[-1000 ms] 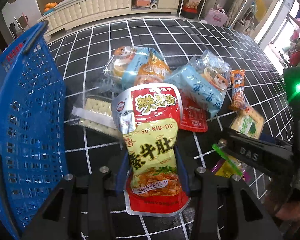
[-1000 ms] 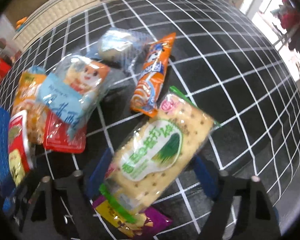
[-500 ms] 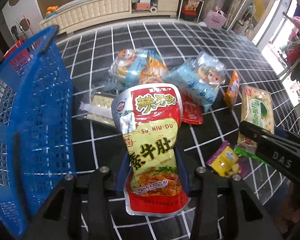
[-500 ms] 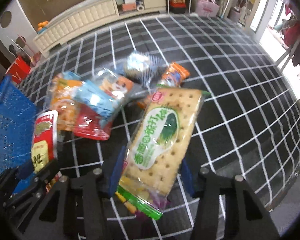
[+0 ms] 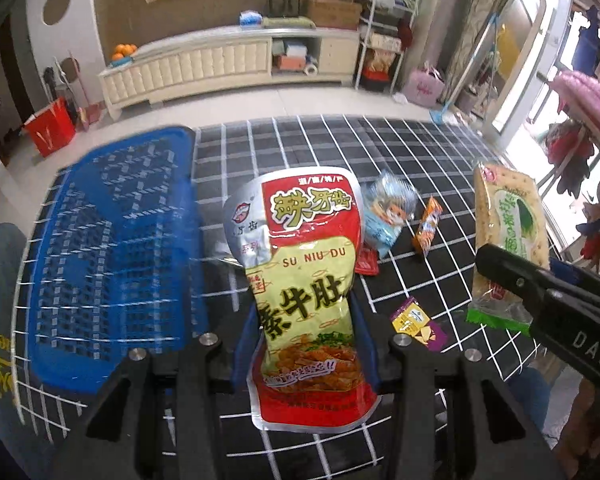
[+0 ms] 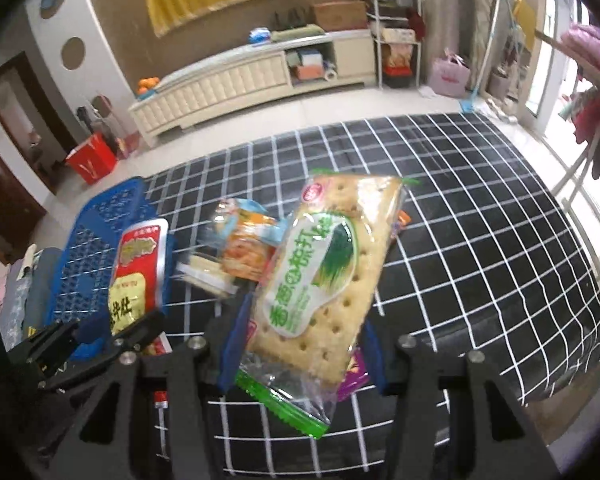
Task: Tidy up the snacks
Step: 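Carry both packets over the blue basket and open both tools to drop them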
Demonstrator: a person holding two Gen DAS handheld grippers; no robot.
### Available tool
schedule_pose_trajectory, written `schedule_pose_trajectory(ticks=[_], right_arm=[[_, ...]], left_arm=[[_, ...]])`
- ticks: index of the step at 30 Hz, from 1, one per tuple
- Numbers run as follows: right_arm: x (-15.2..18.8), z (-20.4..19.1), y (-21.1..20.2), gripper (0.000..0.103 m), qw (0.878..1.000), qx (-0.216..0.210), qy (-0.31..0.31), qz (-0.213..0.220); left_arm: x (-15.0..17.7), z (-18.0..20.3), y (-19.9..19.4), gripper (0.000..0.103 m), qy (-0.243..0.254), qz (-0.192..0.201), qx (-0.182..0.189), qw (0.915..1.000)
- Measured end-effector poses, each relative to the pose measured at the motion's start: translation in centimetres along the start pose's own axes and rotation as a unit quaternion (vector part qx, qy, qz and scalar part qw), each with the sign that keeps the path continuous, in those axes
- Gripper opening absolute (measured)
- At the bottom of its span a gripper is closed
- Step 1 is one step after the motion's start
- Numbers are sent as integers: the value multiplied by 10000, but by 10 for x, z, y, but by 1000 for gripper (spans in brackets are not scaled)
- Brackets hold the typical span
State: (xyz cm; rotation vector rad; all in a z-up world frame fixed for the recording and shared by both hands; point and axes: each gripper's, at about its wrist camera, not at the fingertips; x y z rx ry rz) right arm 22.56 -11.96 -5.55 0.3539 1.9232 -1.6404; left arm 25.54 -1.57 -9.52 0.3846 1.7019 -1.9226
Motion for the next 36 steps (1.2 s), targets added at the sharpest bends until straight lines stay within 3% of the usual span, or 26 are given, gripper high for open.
schedule_pose_trajectory(ticks=[8, 13, 21, 30, 32, 34, 36], right_arm=[[-17, -49, -11, 55, 9975, -439, -443, 324], [-26, -87, -10, 55, 9931, -700, -841, 412], [-35, -125, 16, 55, 9872, -1032, -1175, 316], [-43, -155, 44, 53, 9836, -1128, -1404, 70], [-43, -155, 49, 51, 9840, -1177, -1337, 35], [-42, -157, 53, 33, 9842, -1156, -1340, -22], [-40, -158, 56, 33, 9834, -1208, -1352, -113]], left_arm=[[-10, -47, -50, 41, -156, 417, -182, 9988], [-13, -83, -61, 41, -368, 483, -299, 9977], [-19, -139, -54, 41, -573, 226, -606, 9963], [-28, -176, -14, 44, -777, -203, -554, 9952], [-30, -181, -7, 45, -818, -277, -533, 9948], [-31, -183, -2, 47, -756, -348, -549, 9950], [-31, -186, 1, 50, -734, -408, -538, 9950]])
Point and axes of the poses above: each gripper's, at about its wrist camera, not at the fingertips, and y roughly the way its jaws point, z to its right, x to its underside, and after that the axes turned 9 degrees about -y, right-handed
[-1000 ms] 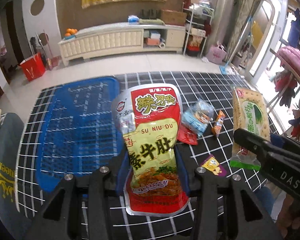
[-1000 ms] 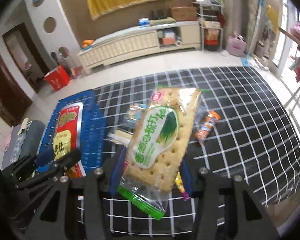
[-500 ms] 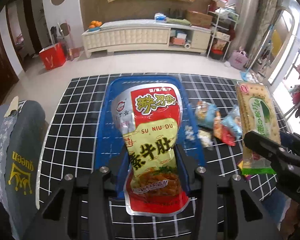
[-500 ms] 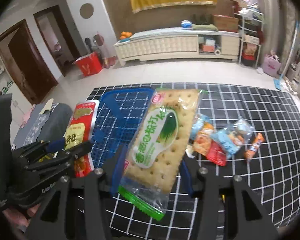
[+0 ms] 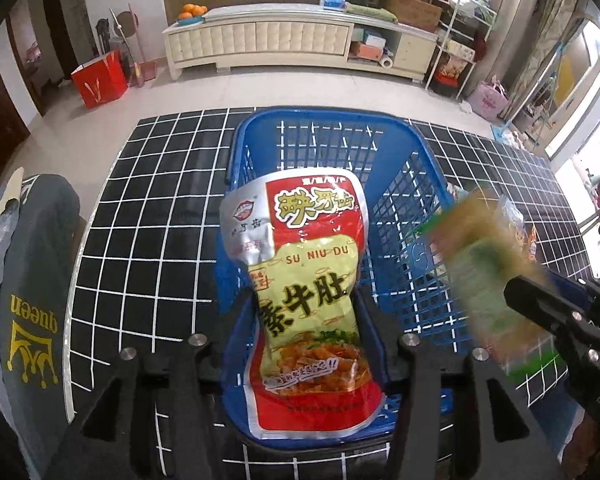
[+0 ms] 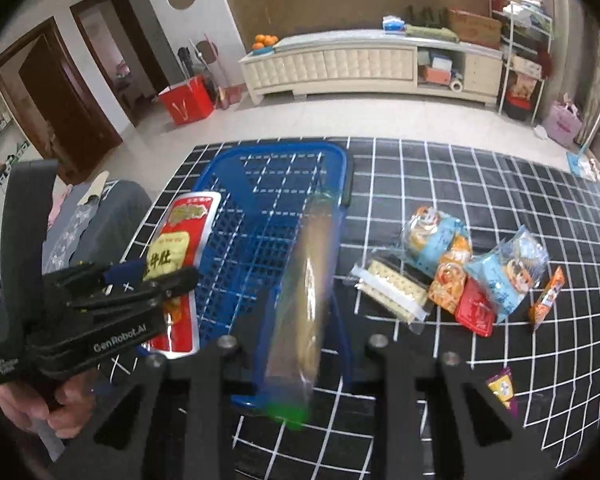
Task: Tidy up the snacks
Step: 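Carry both packets over the blue basket and open both tools to drop them, then withdraw both tools and move the right tool over the purple chips bag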
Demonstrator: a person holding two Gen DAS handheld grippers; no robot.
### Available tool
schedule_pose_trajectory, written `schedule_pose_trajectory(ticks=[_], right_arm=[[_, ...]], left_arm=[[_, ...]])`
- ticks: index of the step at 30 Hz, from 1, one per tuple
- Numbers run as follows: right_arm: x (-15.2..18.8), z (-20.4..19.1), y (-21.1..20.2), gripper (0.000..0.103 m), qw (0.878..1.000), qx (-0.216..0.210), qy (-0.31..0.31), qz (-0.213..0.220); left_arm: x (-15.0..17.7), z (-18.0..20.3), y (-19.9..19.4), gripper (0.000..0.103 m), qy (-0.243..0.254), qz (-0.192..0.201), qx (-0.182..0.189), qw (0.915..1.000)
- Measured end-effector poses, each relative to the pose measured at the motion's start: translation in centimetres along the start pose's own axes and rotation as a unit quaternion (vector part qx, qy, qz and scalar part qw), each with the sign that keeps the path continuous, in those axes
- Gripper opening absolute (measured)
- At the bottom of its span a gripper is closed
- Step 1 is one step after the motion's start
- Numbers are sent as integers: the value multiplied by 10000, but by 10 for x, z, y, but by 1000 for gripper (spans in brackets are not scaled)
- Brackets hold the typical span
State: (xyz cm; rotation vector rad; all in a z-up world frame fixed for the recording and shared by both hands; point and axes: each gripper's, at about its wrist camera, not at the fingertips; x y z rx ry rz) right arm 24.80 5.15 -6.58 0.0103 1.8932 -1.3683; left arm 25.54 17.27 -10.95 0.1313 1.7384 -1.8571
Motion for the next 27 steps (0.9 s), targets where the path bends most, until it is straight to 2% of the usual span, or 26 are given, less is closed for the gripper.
schedule_pose_trajectory(ticks=[1, 3, 4, 14, 19, 27], right_arm=[[1, -2, 1, 28, 10000, 6, -25, -2], [1, -5, 4, 16, 9999, -62, -120, 10], [1, -6, 6, 15, 9998, -152, -97, -12], [-3, -22, 10, 15, 9995, -275, -174, -47], [-3, -28, 22, 15, 9992, -238, -259, -191], [-3, -32, 15, 15, 9995, -84, -269, -121]], left_arm=[[0, -1, 1, 55, -10, -27, 3, 10000], [0, -5, 2, 56, -68, -69, 2, 10000], [0, -5, 1, 56, -82, -84, -10, 9999], [5, -18, -11, 56, -217, -8, 122, 9997], [10, -19, -10, 56, -172, -32, 148, 9997], [19, -16, -22, 56, -170, 16, 151, 9997]])
Point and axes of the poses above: each gripper's, at about its wrist camera, not at the fingertips, and y roughly the way its jaws point, z to its right, x to its underside, and after that the axes turned 9 degrees about -y, right-handed
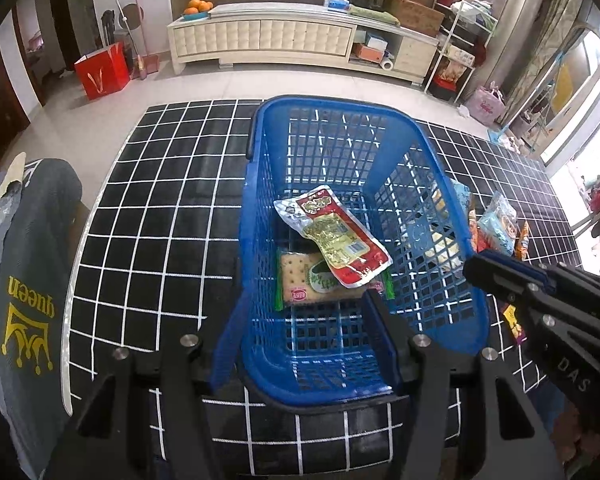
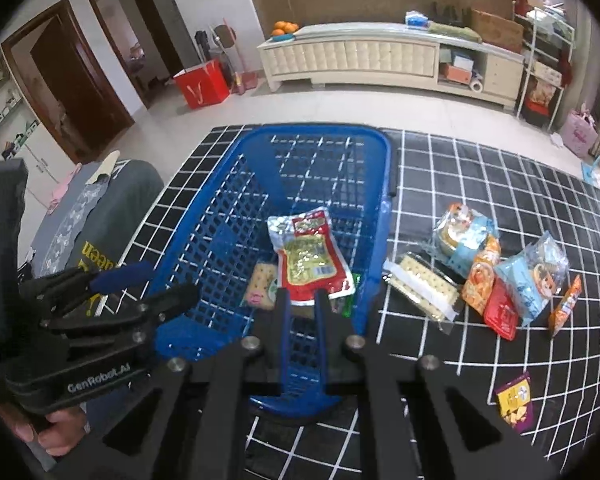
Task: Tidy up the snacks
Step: 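Withdraw both tools and move the right tool over the purple chips bag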
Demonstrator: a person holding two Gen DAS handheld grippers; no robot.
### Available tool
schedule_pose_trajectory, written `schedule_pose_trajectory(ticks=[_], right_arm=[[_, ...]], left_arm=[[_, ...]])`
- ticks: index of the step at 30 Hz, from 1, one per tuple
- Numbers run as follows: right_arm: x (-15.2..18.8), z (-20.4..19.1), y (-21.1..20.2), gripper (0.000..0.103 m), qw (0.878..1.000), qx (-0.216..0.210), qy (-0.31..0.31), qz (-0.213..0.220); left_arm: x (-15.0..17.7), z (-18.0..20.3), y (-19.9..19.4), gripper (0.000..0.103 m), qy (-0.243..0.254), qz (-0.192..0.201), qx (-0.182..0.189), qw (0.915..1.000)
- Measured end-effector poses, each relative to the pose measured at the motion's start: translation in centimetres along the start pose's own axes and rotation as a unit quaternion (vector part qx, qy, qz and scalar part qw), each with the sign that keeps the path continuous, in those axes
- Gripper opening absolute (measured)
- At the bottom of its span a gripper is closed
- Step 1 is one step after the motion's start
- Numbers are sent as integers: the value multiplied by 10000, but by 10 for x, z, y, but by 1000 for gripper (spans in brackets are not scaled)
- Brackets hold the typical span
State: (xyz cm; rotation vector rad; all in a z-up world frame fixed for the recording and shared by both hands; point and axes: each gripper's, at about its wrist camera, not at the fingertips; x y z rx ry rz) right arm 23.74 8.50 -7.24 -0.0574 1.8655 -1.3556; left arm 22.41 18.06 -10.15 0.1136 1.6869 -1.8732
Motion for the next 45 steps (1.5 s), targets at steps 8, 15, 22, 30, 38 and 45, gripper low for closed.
schedule_pose_trajectory(ticks=[8, 15, 22, 30, 38, 45], right_arm=[[11, 11, -25, 19, 9996, 250, 137, 60], [36, 44, -64, 72, 9967, 495, 500, 404], [63, 88, -99, 85, 9938, 603, 796, 496], [102, 136, -121, 86, 9880, 960, 1118, 455], [138, 173, -115, 87, 9874, 960, 1248, 166], [158, 194, -93, 88, 9871, 922, 1304, -104]], left_arm=[[10, 21, -22, 56, 61, 118, 32, 9999], [21, 64, -39, 56, 377, 253, 120, 9989], [34, 122, -40, 57, 759, 268, 243, 9965], [58, 192, -28, 58, 1323, 177, 338, 9905], [81, 225, -3, 60, 1456, 69, 290, 9889], [99, 240, 28, 64, 1669, -37, 3, 9860]])
Point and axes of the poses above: each gripper's, at about its wrist camera, not at the fingertips, and y roughly the way its jaws point, z to its right, x to its underside, and after that the axes turned 9 degrees about -y, right-handed
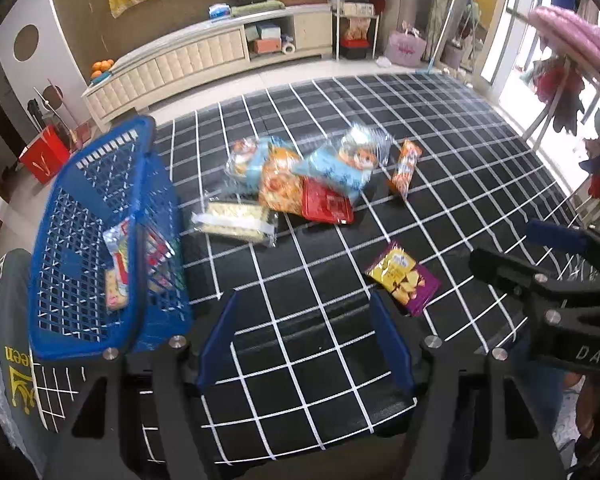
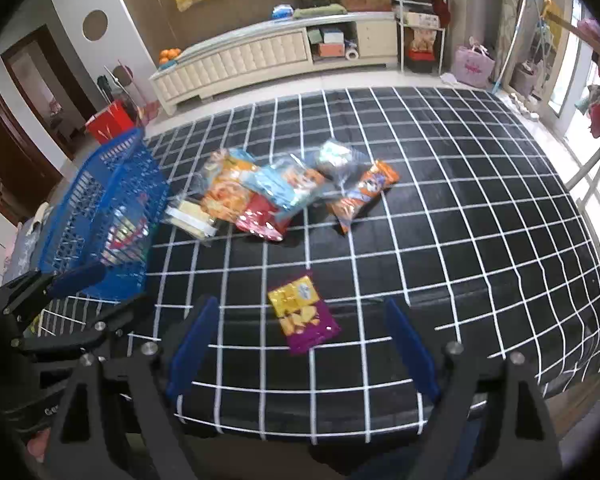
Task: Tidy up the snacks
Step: 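Withdraw both tools and move the right tool over the purple chips bag, then grasp the purple chips bag with the right tool while the left tool grasps the blue pastry bag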
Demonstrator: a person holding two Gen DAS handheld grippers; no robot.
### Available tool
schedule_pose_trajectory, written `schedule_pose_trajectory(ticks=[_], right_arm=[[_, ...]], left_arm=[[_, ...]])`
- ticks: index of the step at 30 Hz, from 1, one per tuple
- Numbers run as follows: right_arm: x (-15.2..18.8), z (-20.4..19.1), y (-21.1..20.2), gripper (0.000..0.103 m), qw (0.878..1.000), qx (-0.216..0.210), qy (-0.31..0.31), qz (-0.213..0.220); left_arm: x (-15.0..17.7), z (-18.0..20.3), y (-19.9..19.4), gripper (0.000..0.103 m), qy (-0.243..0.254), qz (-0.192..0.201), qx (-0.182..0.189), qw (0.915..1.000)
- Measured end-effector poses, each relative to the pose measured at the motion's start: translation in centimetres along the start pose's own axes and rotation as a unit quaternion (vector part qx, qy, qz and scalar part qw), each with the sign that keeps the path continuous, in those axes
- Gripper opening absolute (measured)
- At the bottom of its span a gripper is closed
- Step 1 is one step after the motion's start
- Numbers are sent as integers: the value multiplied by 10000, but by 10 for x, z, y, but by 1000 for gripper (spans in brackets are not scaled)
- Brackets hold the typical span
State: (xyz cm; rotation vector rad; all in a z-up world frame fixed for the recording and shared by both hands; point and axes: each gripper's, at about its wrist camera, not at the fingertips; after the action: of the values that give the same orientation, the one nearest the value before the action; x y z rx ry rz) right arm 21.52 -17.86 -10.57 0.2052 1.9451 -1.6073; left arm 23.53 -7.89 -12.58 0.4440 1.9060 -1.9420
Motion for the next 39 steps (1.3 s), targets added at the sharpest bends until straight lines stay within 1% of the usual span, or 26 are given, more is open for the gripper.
schedule_pose_trajectory(ticks=[3, 6, 9, 13, 14, 18, 21, 29, 30, 31, 33, 35, 36, 37, 39], right_arm=[[4, 6, 15, 89, 9999, 21, -43, -142], [11, 12, 36, 89, 9990, -13, -142, -424], [17, 14, 56, 89, 9973, 0, -304, -669], [22, 12, 76, 89, 9945, -153, -529, -886], [23, 11, 81, 89, 9938, -194, -584, -922], [21, 4, 103, 89, 9906, -303, -765, -1093], [19, -2, 113, 89, 9894, -375, -847, -1122], [16, -19, 127, 88, 9859, -196, -1267, -1074], [18, -21, 126, 86, 9851, -167, -1353, -1052], [19, -24, 126, 80, 9841, -93, -1441, -1031], [23, -30, 124, 74, 9820, 91, -1616, -975], [24, -28, 121, 66, 9826, 81, -1620, -907], [24, -28, 120, 57, 9829, 84, -1613, -880], [25, -29, 119, 54, 9831, 92, -1622, -850], [26, -30, 117, 53, 9829, 108, -1644, -823]], left_arm=[[4, 1, 16, 67, -107, -101, -76, 9999], [8, -2, 33, 68, -268, -268, 35, 9993], [12, -5, 53, 68, -329, -483, 34, 9983], [19, -8, 71, 68, -367, -712, 17, 9968], [20, -10, 75, 68, -408, -770, 3, 9962], [22, -17, 85, 68, -403, -784, -211, 9959], [23, -21, 94, 68, -432, -907, -200, 9947], [25, -25, 101, 68, -416, -988, -253, 9939], [25, -25, 101, 68, -401, -999, -269, 9938], [25, -25, 101, 68, -387, -1000, -281, 9938], [24, -24, 101, 68, -330, -940, -324, 9945], [24, -22, 101, 68, -284, -906, -349, 9949], [24, -22, 102, 68, -280, -928, -339, 9947], [23, -22, 103, 68, -283, -951, -311, 9946], [22, -22, 102, 68, -281, -969, -260, 9946]])
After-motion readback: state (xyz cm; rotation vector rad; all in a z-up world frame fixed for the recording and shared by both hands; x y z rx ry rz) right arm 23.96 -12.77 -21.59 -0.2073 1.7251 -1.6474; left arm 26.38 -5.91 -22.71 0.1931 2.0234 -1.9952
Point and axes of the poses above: each gripper's, at about its wrist camera, not at the fingertips, and y roughly the way its jaws point, z to its right, x to its underside, and after that the axes turned 9 degrees about -y, right-handed
